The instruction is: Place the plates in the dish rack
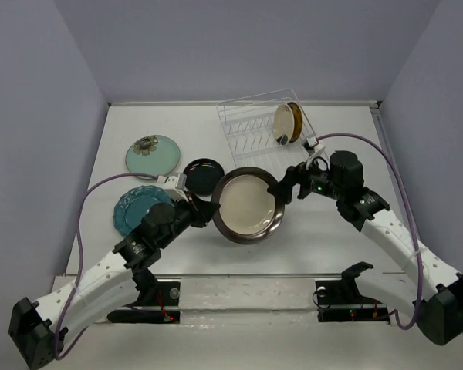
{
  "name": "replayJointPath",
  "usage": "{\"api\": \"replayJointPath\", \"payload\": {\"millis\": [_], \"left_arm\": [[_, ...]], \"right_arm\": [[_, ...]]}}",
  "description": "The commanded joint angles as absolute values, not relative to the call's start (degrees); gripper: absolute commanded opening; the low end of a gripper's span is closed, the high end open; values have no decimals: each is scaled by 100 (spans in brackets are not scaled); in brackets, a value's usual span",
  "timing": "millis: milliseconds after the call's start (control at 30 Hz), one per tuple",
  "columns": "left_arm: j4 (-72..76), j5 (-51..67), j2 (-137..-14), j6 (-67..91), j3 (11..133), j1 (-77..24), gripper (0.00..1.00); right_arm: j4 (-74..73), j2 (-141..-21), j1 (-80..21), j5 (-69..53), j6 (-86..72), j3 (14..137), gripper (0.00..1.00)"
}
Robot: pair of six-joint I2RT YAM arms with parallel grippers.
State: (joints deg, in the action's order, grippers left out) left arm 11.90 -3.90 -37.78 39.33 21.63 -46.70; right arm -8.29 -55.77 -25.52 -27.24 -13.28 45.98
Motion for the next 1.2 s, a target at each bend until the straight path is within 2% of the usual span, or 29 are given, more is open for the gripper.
{"api": "replayJointPath", "payload": {"millis": [0, 167, 333, 600, 700, 733, 767, 800, 833, 867, 933, 967, 1067, 1167], "left_arm": [[1055, -132, -3103, 3788, 2882, -4202, 5], [905, 52, -2988, 3613, 3268, -3947, 5], [879, 360, -3006, 3507, 3691, -3841, 5], [1063, 764, -2953, 3603, 3964, -3797, 5], [1134, 809, -2971, 3656, 3955, -3788, 5], [1169, 800, -2962, 3682, 3929, -3788, 5], [1212, 756, -2945, 3700, 3885, -3788, 6], [1222, 738, -2944, 3709, 3876, -3788, 8], [1196, 703, -2953, 3692, 3893, -3788, 15], [1073, 581, -2971, 3657, 3946, -3779, 33], [985, 475, -2971, 3472, 4008, -3788, 50], [871, 379, -2971, 3393, 4060, -3779, 65], [547, 71, -2988, 2990, 4279, -3779, 88], [151, -455, -2962, 2464, 4569, -3779, 99]], "right_arm": [[-325, -5818, -2549, -3137, -1248, 4535, 100], [-167, -6257, -2549, -3823, -1231, 4465, 100], [-62, -6363, -2549, -3683, -1257, 4211, 99], [1121, -6583, -2549, -4341, -1564, 3851, 95], [2527, -6487, -2549, -4937, -2492, 3438, 84], [3010, -6486, -2549, -5357, -2748, 3341, 66], [3754, -6512, -2549, -5509, -2995, 3288, 55], [3997, -6556, -2549, -5685, -3389, 3261, 27], [4103, -6591, -2549, -5678, -3497, 3304, 16], [4096, -6644, -2549, -5660, -3576, 3374, 8], [4113, -6653, -2549, -5564, -3744, 3524, 7], [4113, -6619, -2549, -5468, -3814, 3559, 7], [4061, -6531, -2549, -5064, -3981, 3779, 7], [3537, -6469, -2392, -4484, -3920, 4303, 7]]}}
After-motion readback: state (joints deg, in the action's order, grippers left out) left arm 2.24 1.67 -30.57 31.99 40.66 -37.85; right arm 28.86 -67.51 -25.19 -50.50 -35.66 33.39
